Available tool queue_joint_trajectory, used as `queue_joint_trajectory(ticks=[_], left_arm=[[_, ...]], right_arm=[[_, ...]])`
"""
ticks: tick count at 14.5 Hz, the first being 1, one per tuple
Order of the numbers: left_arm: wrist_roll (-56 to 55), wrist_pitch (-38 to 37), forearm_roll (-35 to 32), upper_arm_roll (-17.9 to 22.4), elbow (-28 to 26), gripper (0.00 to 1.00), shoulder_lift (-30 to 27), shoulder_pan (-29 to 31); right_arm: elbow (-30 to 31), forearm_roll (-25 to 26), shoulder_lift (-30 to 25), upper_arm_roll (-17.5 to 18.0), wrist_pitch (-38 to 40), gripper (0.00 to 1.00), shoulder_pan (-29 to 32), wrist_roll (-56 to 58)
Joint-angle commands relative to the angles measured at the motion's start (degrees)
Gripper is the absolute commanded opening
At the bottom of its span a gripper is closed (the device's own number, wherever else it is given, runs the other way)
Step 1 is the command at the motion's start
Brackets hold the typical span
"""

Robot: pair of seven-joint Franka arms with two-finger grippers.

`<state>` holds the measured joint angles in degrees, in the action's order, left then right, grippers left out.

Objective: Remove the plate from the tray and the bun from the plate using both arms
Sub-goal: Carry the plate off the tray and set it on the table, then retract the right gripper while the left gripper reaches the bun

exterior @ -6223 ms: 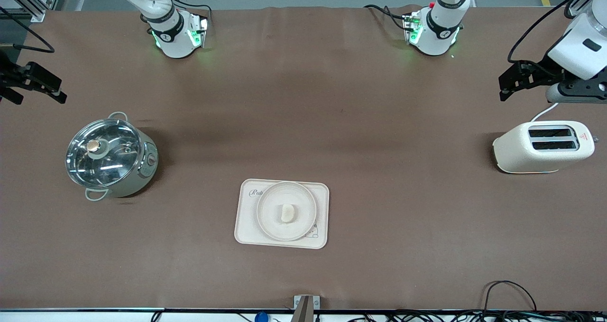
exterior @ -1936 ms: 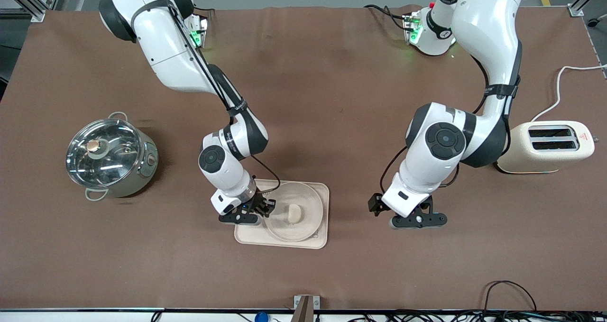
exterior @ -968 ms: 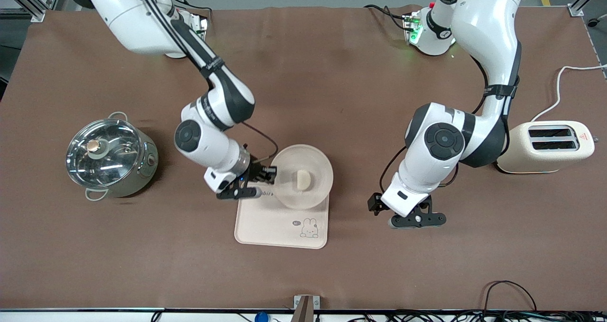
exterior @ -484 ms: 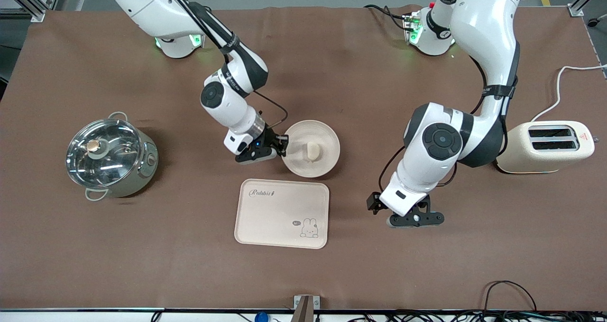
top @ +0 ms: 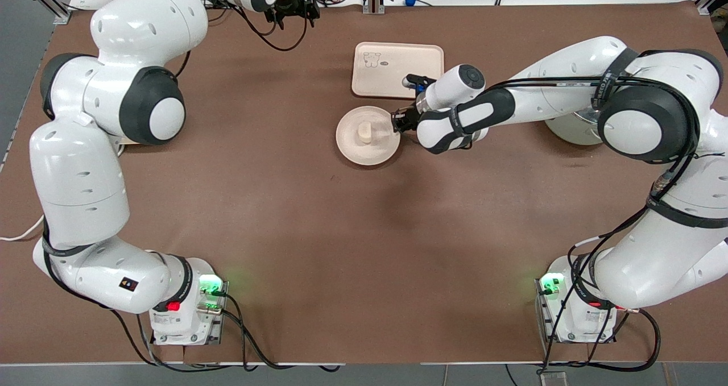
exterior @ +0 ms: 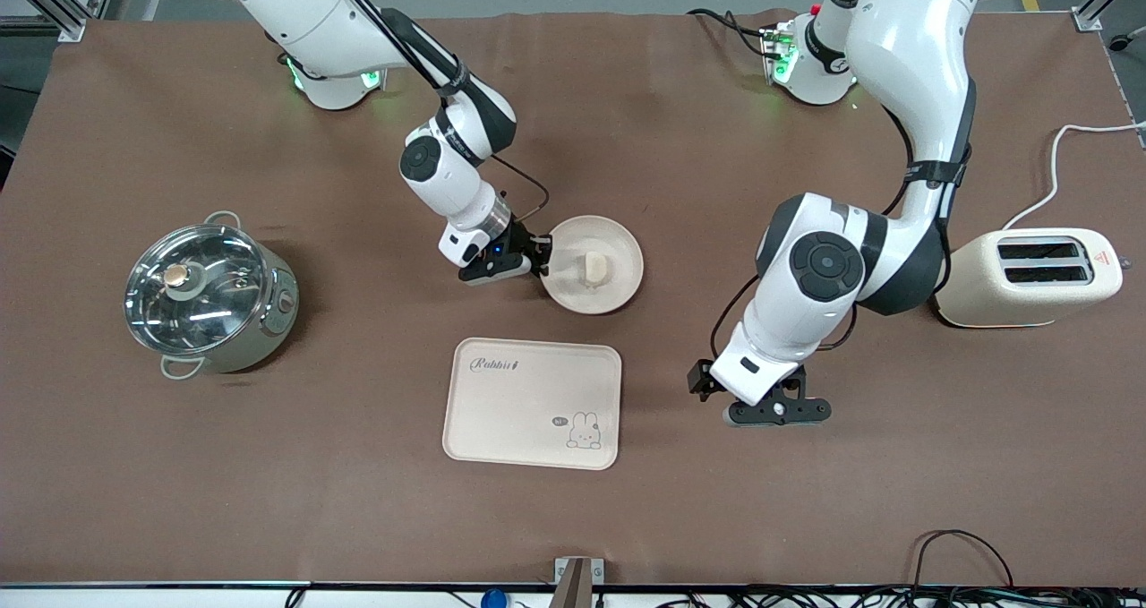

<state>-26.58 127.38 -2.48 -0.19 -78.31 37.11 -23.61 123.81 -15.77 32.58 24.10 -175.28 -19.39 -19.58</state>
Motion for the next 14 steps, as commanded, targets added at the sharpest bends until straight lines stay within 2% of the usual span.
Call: queue_joint_trajectory(ticks=[1, 2, 3, 5, 7, 9, 14], left_arm=[[-0.48, -0.29, 0.02, -0.08, -1.23, 0.99, -1.08, -0.38], [-0.57, -0.29, 0.19, -0.08, -1.23, 0.99, -1.08, -0.81], [-0.57, -0.29, 0.2, -0.08, -1.23, 0.99, -1.08, -0.99], [-0.92, -0.29, 0.37, -0.08, -1.58, 0.99, -1.08, -1.08], [-3.28, -0.29, 0.37, -0.16, -1.76, 0.99, -0.99, -2.66], [-7.41, -0.38, 0.46, -0.16, -1.85, 0.99, -0.29, -5.11], [-24.88, -0.47, 0.46, -0.16, -5.79, 0.99, 0.59, -14.07]], right_arm=[[0.3, -1.63, -0.59, 0.34, -0.16, 0.52, 0.49, 0.77], [0.29, -1.54, -0.76, 0.42, 0.28, 0.73, 0.93, 0.77], [0.12, -1.54, -1.46, 0.42, 2.37, 1.0, 1.81, 0.77], [-2.5, -1.54, -4.53, 0.16, 11.05, 1.0, 4.26, 0.69], [-7.5, -0.76, -7.87, -0.63, 25.26, 1.0, 8.73, 1.21], [-12.34, 1.26, -9.63, -0.63, 35.22, 1.0, 13.39, 2.87], [-18.07, 10.13, -16.57, -0.63, 50.53, 1.0, 25.09, 9.73]])
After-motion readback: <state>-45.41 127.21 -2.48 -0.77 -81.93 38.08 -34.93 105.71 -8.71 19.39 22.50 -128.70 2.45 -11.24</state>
